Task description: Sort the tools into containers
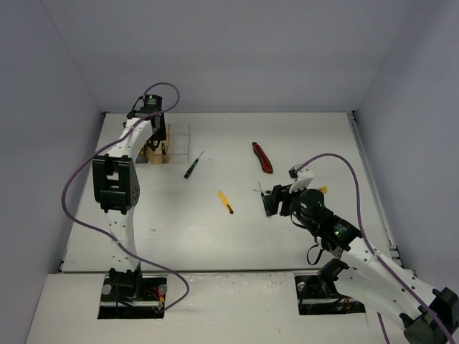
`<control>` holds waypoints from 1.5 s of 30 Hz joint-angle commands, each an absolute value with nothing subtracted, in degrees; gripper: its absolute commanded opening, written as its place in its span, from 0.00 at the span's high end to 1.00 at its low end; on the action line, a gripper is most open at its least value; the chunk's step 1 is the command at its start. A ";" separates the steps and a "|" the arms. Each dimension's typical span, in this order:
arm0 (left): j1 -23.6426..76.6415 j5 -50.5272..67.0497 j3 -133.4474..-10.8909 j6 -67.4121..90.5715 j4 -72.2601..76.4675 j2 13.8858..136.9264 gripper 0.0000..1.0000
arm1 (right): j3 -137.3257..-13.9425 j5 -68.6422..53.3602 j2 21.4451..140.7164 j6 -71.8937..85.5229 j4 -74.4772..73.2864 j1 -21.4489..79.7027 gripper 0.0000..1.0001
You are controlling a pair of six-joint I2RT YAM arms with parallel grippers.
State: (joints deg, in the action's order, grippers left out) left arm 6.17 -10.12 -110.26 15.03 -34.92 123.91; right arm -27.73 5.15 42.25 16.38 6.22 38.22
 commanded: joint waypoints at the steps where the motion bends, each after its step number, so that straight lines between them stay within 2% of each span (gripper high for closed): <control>1: 5.54 -16.70 -110.06 13.61 -36.06 117.84 0.59 | -28.21 5.10 43.24 15.78 9.67 37.97 0.39; 8: 4.49 -22.22 -105.01 13.56 -36.37 112.52 0.59 | -28.13 5.10 43.24 15.75 9.67 37.97 0.39; 19: 2.25 -17.45 -101.58 16.36 -36.90 109.74 0.60 | -27.66 5.10 42.93 15.78 9.67 37.97 0.39; 23: 4.30 -15.73 -103.91 17.55 -36.74 111.13 0.58 | -27.60 5.22 43.19 15.87 9.79 37.97 0.39; 27: 7.92 -21.02 -106.72 17.28 -37.02 114.25 0.58 | -27.76 5.10 43.49 15.85 9.83 37.97 0.39; 45: 10.37 -27.02 -109.98 13.82 -37.18 122.85 0.58 | -27.04 4.92 41.98 16.70 9.76 37.97 0.39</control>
State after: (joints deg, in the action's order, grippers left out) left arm 10.02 -24.65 -106.41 15.12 -37.55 123.97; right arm -26.81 5.14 42.73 16.41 6.22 38.22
